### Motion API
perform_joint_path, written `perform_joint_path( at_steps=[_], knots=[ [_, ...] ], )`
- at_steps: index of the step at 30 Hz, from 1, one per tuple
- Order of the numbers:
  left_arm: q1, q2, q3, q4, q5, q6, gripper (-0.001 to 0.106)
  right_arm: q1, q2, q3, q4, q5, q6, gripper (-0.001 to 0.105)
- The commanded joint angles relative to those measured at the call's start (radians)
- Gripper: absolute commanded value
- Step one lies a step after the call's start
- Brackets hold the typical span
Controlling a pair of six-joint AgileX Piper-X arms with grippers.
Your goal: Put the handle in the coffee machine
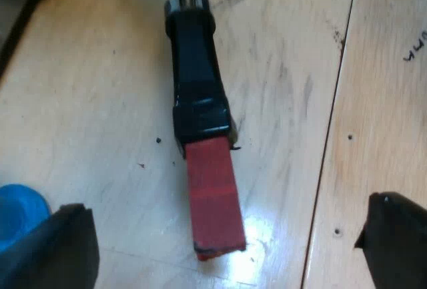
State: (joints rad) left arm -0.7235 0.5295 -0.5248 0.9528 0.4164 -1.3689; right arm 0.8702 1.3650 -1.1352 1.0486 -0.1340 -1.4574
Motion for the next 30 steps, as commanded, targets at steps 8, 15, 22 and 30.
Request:
perform_joint_path(
  at_steps=[8,15,22,30],
  knots=[
    [-0.006,-0.002,0.067,-0.109,0.042,0.006,0.081,-0.006,-0.012,-0.005,0.004,-0.065,0.021,0.000],
    [-0.006,0.040,0.085,-0.140,0.060,0.006,0.081,-0.006,-0.012,-0.005,0.004,-0.078,0.025,0.000],
    [-0.006,0.120,0.085,-0.197,0.060,0.006,0.081,-0.006,-0.012,-0.005,0.004,-0.082,0.026,0.000],
    [-0.006,0.189,0.085,-0.251,0.060,0.006,0.081,-0.006,-0.012,-0.005,0.004,-0.096,0.026,0.000]
  ],
)
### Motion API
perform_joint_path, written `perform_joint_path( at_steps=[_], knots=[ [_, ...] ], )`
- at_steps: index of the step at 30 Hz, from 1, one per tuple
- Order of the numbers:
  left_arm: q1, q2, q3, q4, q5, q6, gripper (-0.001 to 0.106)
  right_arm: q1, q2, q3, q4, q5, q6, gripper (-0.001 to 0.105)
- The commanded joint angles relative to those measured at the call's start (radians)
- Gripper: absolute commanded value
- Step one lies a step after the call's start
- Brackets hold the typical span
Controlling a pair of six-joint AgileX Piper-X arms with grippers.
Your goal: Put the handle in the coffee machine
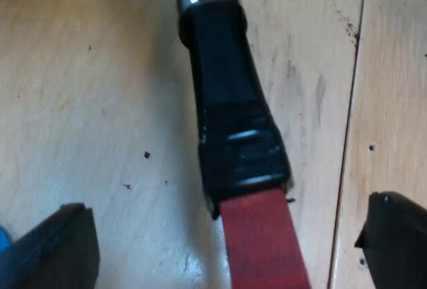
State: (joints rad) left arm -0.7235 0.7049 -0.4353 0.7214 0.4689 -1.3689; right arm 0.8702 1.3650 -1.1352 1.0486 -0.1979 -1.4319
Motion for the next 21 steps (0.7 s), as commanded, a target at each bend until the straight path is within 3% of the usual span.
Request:
perform_joint_path(
  at_steps=[1,21],
  knots=[
    [-0.006,0.024,-0.004,-0.022,0.007,0.006,0.081,-0.006,-0.012,-0.005,0.004,-0.032,0.001,0.000],
    [-0.006,0.089,0.031,-0.100,0.007,0.006,0.081,-0.006,-0.012,-0.005,-0.022,-0.032,0.009,0.000]
  ],
)
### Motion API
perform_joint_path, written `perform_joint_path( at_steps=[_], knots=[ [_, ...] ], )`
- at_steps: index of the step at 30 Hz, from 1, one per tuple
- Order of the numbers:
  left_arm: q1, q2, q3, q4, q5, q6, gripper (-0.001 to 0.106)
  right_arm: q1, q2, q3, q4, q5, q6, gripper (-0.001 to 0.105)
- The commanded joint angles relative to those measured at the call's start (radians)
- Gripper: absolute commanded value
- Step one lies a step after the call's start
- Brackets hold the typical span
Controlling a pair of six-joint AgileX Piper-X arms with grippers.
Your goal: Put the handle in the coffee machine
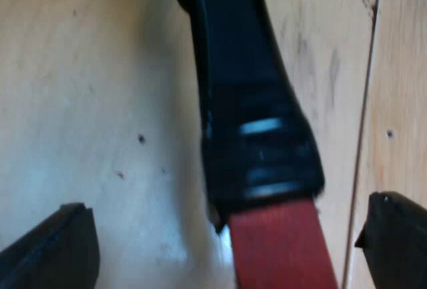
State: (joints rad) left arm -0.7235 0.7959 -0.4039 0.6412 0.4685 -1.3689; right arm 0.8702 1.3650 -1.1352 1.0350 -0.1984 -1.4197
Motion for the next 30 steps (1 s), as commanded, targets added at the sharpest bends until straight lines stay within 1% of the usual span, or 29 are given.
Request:
perform_joint_path(
  at_steps=[1,6,8,9,10,11,13,14,15,16,17,18,19,25,26,27,30],
  knots=[
    [-0.006,-0.003,-0.001,-0.020,0.008,0.006,0.081,-0.006,-0.012,-0.005,-0.008,-0.031,0.003,0.000],
    [-0.006,-0.003,-0.001,-0.017,0.008,0.006,0.081,-0.006,-0.012,-0.005,-0.008,-0.031,0.003,0.000],
    [-0.006,-0.003,-0.001,-0.017,0.008,0.006,0.078,-0.006,-0.012,-0.005,-0.008,-0.031,0.003,0.000],
    [-0.006,-0.003,-0.001,-0.017,0.008,0.006,0.074,-0.006,-0.012,-0.005,-0.008,-0.031,0.003,0.000],
    [-0.006,-0.003,-0.001,-0.015,0.008,0.004,0.067,-0.006,-0.012,-0.005,-0.008,-0.031,0.003,0.000],
    [-0.006,-0.003,-0.001,-0.015,0.008,0.002,0.064,-0.006,-0.012,-0.005,-0.008,-0.031,0.003,0.000],
    [-0.006,-0.003,-0.001,-0.010,0.008,-0.022,0.046,-0.006,-0.012,-0.005,-0.008,-0.031,0.003,0.000],
    [-0.006,-0.003,-0.001,-0.010,0.008,-0.025,0.043,-0.006,-0.012,-0.005,-0.008,-0.031,0.003,0.000],
    [-0.006,-0.003,-0.001,-0.010,0.010,-0.028,0.036,-0.006,-0.012,-0.005,-0.008,-0.031,0.003,0.000],
    [-0.006,-0.003,-0.001,-0.010,0.010,-0.028,0.036,-0.006,-0.012,-0.005,-0.008,-0.031,0.003,0.000],
    [-0.006,-0.003,-0.001,-0.010,0.020,-0.031,0.023,-0.006,-0.012,-0.005,-0.005,-0.031,0.004,0.000],
    [-0.006,-0.003,-0.001,-0.010,0.023,-0.041,0.014,-0.006,-0.012,-0.005,-0.006,-0.031,0.006,0.000],
    [-0.006,-0.003,-0.001,-0.010,0.028,-0.047,0.001,-0.006,-0.012,-0.005,-0.006,-0.031,0.011,0.000],
    [-0.006,-0.003,-0.001,-0.010,0.041,-0.047,0.000,-0.006,-0.012,-0.005,-0.006,-0.031,0.014,0.000],
    [-0.006,-0.003,-0.001,-0.010,0.048,-0.047,0.000,-0.006,-0.012,-0.005,-0.006,-0.026,0.023,0.000],
    [-0.006,-0.003,-0.001,-0.010,0.068,-0.047,0.000,-0.006,-0.012,-0.005,-0.006,-0.023,0.031,0.000],
    [-0.006,-0.003,-0.001,-0.010,0.091,-0.047,0.000,-0.006,-0.012,-0.005,-0.006,-0.023,0.033,0.000]
  ],
)
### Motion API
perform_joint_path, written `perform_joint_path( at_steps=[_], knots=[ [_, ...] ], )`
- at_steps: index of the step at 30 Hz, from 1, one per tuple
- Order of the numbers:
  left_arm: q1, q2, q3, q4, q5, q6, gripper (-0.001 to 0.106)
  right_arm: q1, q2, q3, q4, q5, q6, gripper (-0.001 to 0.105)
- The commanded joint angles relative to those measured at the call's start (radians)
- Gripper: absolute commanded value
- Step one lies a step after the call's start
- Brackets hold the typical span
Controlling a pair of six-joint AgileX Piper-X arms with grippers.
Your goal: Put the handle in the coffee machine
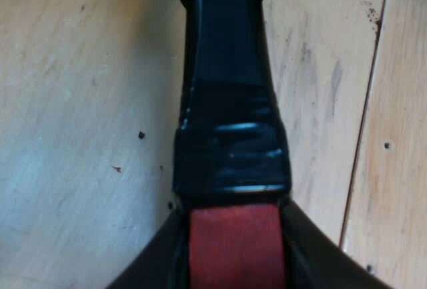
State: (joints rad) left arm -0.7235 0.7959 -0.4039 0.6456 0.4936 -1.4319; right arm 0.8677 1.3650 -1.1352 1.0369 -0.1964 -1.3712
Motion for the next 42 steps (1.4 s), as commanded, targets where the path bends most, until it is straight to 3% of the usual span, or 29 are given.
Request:
perform_joint_path(
  at_steps=[1,5,9,10,11,15,29,42],
  knots=[
    [-0.006,-0.003,-0.001,-0.015,0.066,0.016,0.000,-0.003,-0.012,-0.005,-0.008,-0.025,-0.015,0.000],
    [-0.006,-0.003,-0.001,-0.015,0.066,0.016,0.000,-0.003,-0.012,-0.005,-0.008,-0.025,-0.015,0.003],
    [-0.006,-0.003,-0.001,-0.015,0.066,0.016,0.000,-0.003,-0.012,-0.005,-0.008,-0.033,-0.015,0.036],
    [-0.006,-0.003,-0.001,-0.015,0.066,0.016,0.000,-0.003,-0.012,-0.005,-0.008,-0.033,-0.015,0.036],
    [-0.006,-0.003,-0.001,-0.015,0.066,0.016,0.000,-0.003,-0.012,-0.005,-0.008,-0.033,-0.015,0.060],
    [-0.006,-0.003,-0.001,-0.021,0.066,0.016,0.000,-0.003,-0.012,-0.005,-0.008,-0.056,-0.015,0.083],
    [-0.006,-0.003,-0.008,-0.021,0.066,0.016,0.000,-0.003,-0.012,-0.005,-0.008,-0.033,-0.015,0.083],
    [-0.006,-0.022,-0.011,-0.016,0.057,0.016,0.000,-0.003,-0.122,-0.005,-0.011,0.187,-0.015,0.083]
  ],
)
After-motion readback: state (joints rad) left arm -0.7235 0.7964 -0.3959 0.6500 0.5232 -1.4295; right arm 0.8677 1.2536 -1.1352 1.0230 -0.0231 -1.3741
